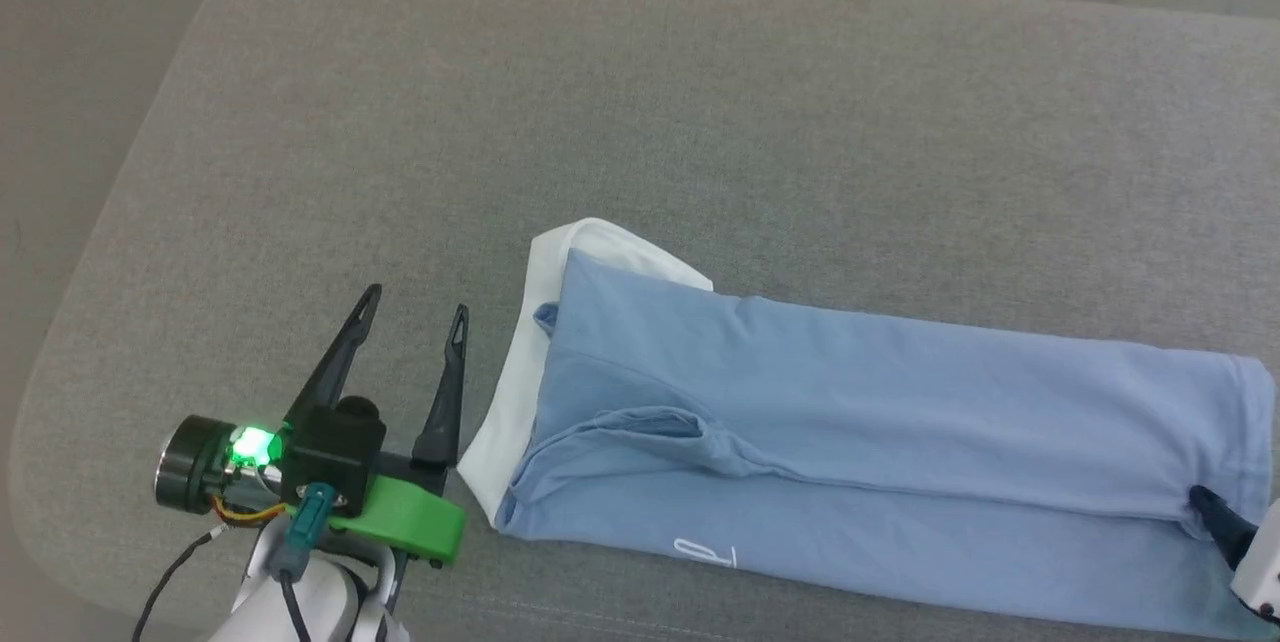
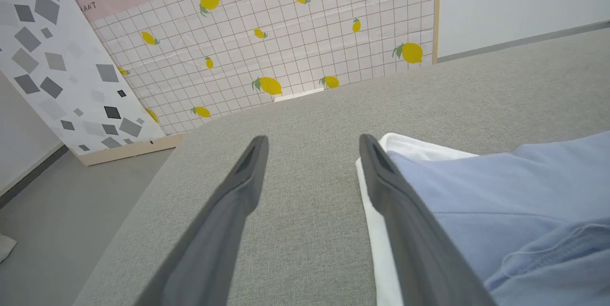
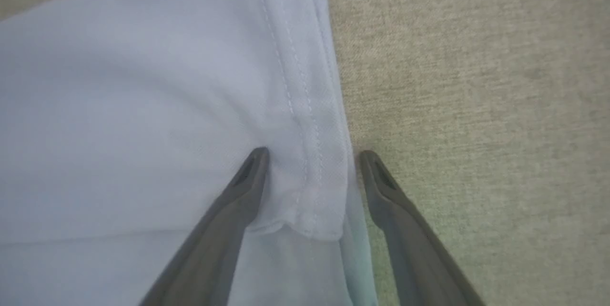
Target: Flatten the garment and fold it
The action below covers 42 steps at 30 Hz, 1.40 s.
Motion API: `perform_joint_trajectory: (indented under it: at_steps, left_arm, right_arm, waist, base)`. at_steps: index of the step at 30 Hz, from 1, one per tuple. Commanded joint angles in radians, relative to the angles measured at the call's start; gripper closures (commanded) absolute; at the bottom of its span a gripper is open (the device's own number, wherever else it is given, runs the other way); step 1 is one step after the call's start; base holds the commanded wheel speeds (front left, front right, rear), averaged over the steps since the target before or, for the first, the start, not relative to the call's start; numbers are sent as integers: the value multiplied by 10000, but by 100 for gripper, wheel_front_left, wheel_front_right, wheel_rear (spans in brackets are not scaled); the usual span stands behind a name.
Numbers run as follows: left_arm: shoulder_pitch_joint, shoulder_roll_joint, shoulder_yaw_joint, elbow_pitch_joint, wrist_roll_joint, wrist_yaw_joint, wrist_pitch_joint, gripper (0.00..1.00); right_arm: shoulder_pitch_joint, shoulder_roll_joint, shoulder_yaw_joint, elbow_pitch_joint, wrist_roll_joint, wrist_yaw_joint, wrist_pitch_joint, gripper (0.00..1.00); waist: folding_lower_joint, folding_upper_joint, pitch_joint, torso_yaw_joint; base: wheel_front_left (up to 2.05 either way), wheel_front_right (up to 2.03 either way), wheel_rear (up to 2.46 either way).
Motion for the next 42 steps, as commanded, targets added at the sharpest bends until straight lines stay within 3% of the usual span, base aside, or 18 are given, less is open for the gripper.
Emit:
perform_joint_trajectory:
  at_steps: [1,2,4,13,21,28,34,42]
  left_arm:
    - [87,-125,115,52,118,-115,-48,0]
    - [74,-187,197,76,181,-194,-48,0]
    - [75,-302,356,120,280,-301,-48,0]
    - [463,-694,891,537,540,-727,-49,0]
    - [564,-992,1188,849,681,-1122,-49,0]
    - [666,-1130,1406,1001,781,-1421,-49,0]
    - [827,-1232,1568,1183,808,-1593,-49,0]
    - [1022,-1372,1691,1351,849,-1777,-49,0]
  right_arm:
    - [189,341,257,207,74,-11,254,0]
    - [222,409,349,160,142,-11,375,22]
    - [294,490,609,36,307,-11,575,100]
    - [454,368,1110,-510,705,-11,544,100]
    - [128,-743,208,-319,410,-11,-611,100]
    - [-65,-1837,-626,761,-39,-11,-1226,100]
    - [187,-2223,14,573,399,-11,-1323,100]
    - [614,-2473,1694,-1240,1323,-11,-570,100]
  waist:
    - [0,0,174,116]
    - [0,0,213,128]
    - [0,0,254,139]
    - [0,0,-192,-21]
    - [0,0,-535,-125]
    - [0,0,-707,-181]
    - [0,0,-1008,-241]
    - [0,0,-1443,-300]
  base:
    - [0,0,0]
    - [0,0,0]
    - [0,0,0]
    - [0,0,0]
    - [0,0,0]
    - [0,0,0]
    - [0,0,0]
    - [0,0,0]
